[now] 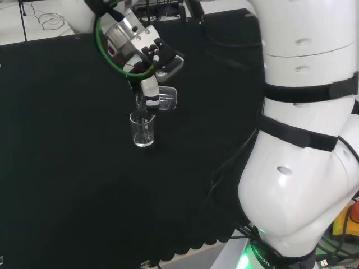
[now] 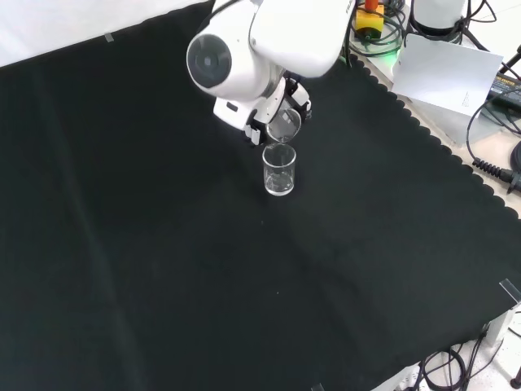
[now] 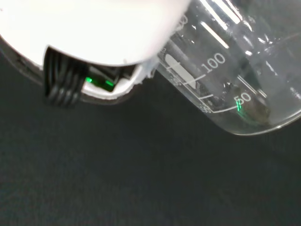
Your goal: Pour the water from the handheld beaker into the one on the table.
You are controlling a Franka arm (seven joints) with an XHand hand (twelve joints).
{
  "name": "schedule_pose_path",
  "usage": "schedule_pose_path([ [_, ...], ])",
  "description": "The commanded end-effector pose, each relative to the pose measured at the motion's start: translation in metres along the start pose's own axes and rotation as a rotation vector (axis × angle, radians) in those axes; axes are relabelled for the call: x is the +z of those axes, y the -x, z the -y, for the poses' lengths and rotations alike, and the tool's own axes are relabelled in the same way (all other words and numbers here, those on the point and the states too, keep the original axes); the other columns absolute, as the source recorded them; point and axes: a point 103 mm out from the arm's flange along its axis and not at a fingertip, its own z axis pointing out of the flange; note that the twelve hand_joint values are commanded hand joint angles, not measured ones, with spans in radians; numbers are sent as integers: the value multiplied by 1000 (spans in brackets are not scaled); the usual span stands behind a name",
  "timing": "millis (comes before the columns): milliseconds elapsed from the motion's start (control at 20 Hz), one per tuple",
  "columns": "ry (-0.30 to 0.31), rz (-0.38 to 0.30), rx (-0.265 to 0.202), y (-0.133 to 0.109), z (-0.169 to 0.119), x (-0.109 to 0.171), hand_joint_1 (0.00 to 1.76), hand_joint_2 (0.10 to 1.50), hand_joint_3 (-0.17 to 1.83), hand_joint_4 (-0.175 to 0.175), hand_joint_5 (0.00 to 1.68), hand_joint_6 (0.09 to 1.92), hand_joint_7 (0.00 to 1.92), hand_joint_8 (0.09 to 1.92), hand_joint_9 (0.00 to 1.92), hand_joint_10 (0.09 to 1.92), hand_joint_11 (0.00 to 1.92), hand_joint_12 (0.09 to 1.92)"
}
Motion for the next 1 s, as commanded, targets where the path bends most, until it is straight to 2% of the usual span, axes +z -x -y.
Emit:
schedule_pose_path([
  [50,220,-138,-65,28,-1,6,1452,382,1125,-175,1169,949,1265,941,1479,754,1144,873],
  [250,275,-185,-83,46,-7,13,1451,390,1113,-175,1168,949,1260,943,1474,751,1132,874],
  [350,289,-224,-130,56,-11,15,1450,395,1106,-175,1166,949,1258,941,1471,749,1125,874],
  [450,344,-261,-141,69,-14,20,1450,399,1099,-175,1164,950,1257,938,1467,748,1114,872],
  [600,393,-298,-153,80,-15,25,1449,402,1094,-175,1162,953,1257,937,1465,748,1107,871],
  [650,399,-318,-173,85,-18,28,1449,404,1092,-175,1163,954,1252,941,1464,746,1103,871],
  [850,454,-351,-208,96,-23,37,1447,412,1088,-175,1161,969,1228,969,1458,749,1093,873],
  [1000,500,-386,-216,104,-26,44,1446,417,1083,-175,1156,978,1220,979,1454,751,1086,871],
])
